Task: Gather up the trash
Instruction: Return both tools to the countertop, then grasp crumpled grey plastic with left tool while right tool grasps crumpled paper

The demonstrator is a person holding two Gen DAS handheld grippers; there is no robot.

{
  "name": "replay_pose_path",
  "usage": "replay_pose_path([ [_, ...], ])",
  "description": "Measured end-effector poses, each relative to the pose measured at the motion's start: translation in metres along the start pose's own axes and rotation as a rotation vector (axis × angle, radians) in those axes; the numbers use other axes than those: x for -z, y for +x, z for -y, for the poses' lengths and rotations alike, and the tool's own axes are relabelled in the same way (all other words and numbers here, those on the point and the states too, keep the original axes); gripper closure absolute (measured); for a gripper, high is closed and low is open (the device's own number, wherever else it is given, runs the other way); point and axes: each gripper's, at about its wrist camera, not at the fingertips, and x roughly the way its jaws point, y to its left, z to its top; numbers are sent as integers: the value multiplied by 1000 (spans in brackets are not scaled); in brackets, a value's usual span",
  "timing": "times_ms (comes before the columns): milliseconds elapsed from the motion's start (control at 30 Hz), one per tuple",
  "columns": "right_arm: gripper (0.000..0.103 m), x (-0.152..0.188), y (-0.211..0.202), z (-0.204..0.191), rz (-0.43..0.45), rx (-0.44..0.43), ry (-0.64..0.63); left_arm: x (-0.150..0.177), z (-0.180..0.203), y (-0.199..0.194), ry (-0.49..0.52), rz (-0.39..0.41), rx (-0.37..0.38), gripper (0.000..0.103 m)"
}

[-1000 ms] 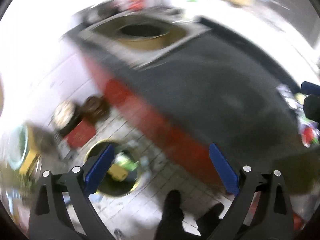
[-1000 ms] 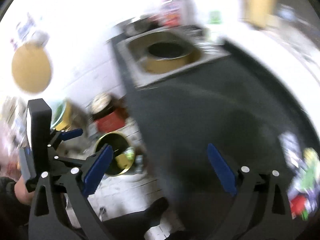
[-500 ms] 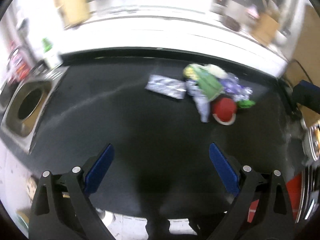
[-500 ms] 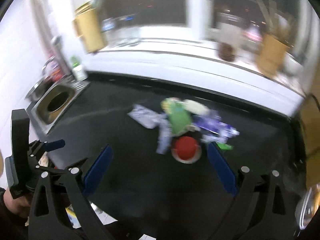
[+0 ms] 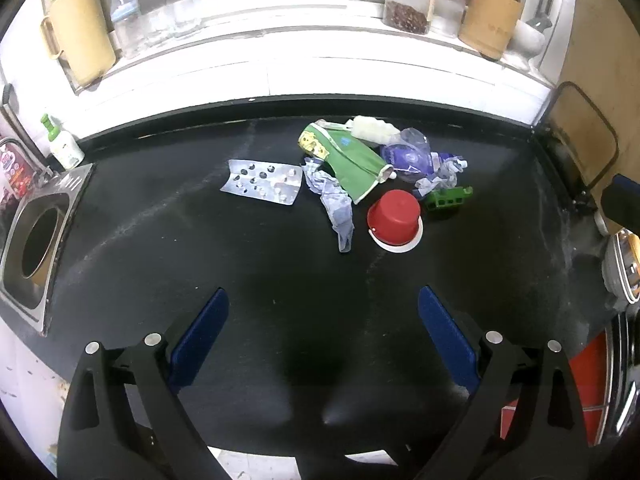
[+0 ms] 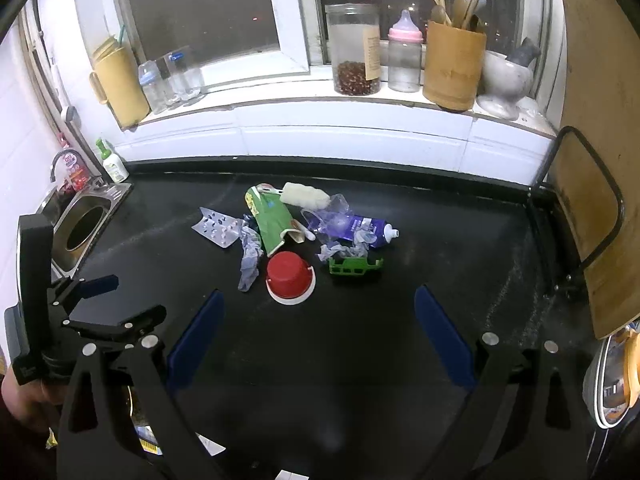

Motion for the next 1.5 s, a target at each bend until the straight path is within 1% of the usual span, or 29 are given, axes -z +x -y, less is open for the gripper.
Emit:
replay_pose_path([
  [200,11,-1,19,12,-24,-16,6,-7,5,19,-8,-16,-14,10],
  [300,11,-5,33,17,-34,-18,4,-15,8,40,-14,-27,-31,10],
  [467,11,-12,71,31,-64,-22,2,-27,13,75,-28,-47,-42,11],
  [567,13,-19,99,39,-87,-26,7,-34,14,101,-35,-54,-53,11],
  [667,18,-25,131,47,-118,-23,17,-40,16,122,-35,-47,-60,11],
  [733,23,-30,155,54,-149,-23,33,-45,16,138,-31,-44,-80,11],
  [800,26,-33,176,60,-175,-29,47,-47,16,153,-21,-61,-91,16],
  [867,31,-35,198,64,-208,-33,52,-50,14,170,-35,-96,-68,20],
  [933,39,-36,220,69,-247,-33,56,-52,12,183,-54,-114,-63,21],
  [1033,41,-38,242,74,-292,-41,66,-55,10,198,-73,-141,-41,22],
  [1067,41,-38,248,75,-300,-38,65,-55,10,203,-74,-144,-39,24],
  [1133,47,-38,259,77,-320,-40,66,-57,13,206,-46,-124,-61,24],
  [1200,48,-38,268,79,-333,-51,76,-59,16,208,-31,-104,-55,24],
  [1233,53,-39,270,79,-332,-51,76,-60,16,209,-27,-98,-53,24],
  [1267,60,-40,272,78,-334,-50,66,-60,17,209,-22,-91,-52,28],
  [1300,76,-41,273,76,-336,-54,57,-61,18,208,-15,-80,-49,36],
  [1333,80,-42,272,74,-331,-47,42,-63,21,208,-6,-74,-46,42],
  [1400,82,-46,265,69,-312,-36,22,-65,24,206,7,-75,-34,71],
  [1500,83,-52,249,66,-267,-36,24,-68,18,202,-40,-103,14,74],
])
